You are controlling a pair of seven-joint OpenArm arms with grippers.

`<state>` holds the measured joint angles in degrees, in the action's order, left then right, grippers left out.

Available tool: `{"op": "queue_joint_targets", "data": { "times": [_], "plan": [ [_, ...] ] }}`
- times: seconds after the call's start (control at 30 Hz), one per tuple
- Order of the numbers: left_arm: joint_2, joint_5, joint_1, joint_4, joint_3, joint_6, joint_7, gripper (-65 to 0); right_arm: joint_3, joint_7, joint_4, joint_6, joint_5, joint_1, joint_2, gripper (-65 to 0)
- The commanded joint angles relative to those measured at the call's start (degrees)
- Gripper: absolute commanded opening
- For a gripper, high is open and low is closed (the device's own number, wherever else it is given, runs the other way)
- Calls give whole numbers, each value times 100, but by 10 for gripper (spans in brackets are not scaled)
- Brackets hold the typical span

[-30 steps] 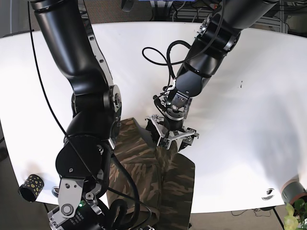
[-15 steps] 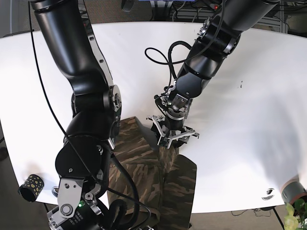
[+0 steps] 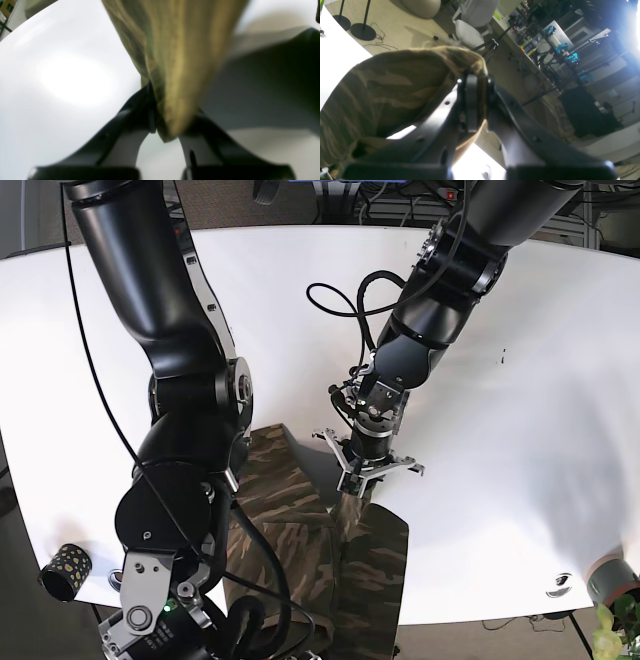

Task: Fold the T-shirt properly
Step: 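Pull the shirt apart with the left gripper away from the right gripper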

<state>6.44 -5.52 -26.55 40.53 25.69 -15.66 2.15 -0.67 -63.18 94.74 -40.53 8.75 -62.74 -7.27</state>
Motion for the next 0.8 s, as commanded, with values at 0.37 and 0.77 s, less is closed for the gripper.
{"op": "queue_joint_targets", "data": {
  "times": [0.37,0.77],
  "plan": [
    [-446,-42,602,2026,-2064,586,-334,-650,18,177,34,53,26,-7,151,-650],
    [-1123,-42,540,3406,-3295,1175,-1090,-650,660,687,-1557,53,-27,-412,63,-650]
  ]
}}
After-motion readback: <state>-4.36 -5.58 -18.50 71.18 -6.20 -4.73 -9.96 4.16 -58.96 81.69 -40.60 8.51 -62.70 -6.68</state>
